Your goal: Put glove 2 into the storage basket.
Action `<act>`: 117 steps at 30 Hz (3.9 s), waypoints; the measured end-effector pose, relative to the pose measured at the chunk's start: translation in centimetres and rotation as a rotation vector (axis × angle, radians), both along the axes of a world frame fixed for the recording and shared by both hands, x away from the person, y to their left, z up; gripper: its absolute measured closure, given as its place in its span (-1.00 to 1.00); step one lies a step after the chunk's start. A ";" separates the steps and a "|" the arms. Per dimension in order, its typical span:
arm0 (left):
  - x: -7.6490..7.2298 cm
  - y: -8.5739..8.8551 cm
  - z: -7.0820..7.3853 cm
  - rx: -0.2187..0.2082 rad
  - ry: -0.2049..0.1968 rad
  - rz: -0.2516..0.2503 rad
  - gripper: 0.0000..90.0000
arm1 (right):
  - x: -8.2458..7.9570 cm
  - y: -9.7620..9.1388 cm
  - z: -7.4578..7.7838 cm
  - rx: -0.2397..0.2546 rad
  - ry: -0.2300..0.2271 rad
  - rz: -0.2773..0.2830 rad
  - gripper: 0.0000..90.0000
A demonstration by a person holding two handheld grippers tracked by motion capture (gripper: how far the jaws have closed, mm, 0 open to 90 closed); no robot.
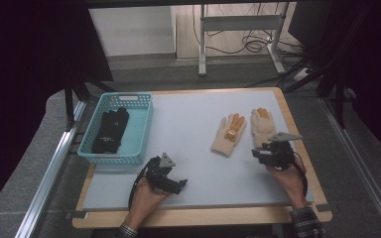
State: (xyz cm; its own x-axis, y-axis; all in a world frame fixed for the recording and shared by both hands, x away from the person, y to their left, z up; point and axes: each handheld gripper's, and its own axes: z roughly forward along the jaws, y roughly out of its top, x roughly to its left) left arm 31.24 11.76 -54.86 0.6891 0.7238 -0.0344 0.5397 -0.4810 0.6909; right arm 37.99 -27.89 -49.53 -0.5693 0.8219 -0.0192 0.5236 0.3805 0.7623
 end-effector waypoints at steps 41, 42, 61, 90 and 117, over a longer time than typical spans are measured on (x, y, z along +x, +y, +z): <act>0.0 0.0 0.0 -0.004 0.000 0.001 -0.99 | 11.5 -0.8 -1.0 -0.074 0.013 -0.106 -0.48; 0.0 0.0 0.0 -0.003 0.000 0.002 -0.99 | 11.8 -0.6 -1.4 -0.092 0.019 -0.097 -0.49; 0.0 0.0 0.0 -0.003 0.000 0.001 -0.99 | 10.4 -0.7 -1.4 -0.004 0.040 -0.150 0.23; 0.0 0.0 0.0 0.001 -0.002 -0.001 -0.99 | -0.4 7.2 4.6 0.099 -0.059 0.192 0.16; 0.0 0.0 0.0 -0.004 -0.001 0.003 -0.99 | -2.6 12.3 -0.1 0.068 0.048 0.263 -0.31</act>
State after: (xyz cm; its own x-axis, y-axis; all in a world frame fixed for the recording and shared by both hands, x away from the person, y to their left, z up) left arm 31.22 11.75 -54.89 0.6870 0.7257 -0.0363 0.5401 -0.4766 0.6936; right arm 35.44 -15.58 -49.60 -0.7622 0.6443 0.0626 0.4494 0.4571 0.7675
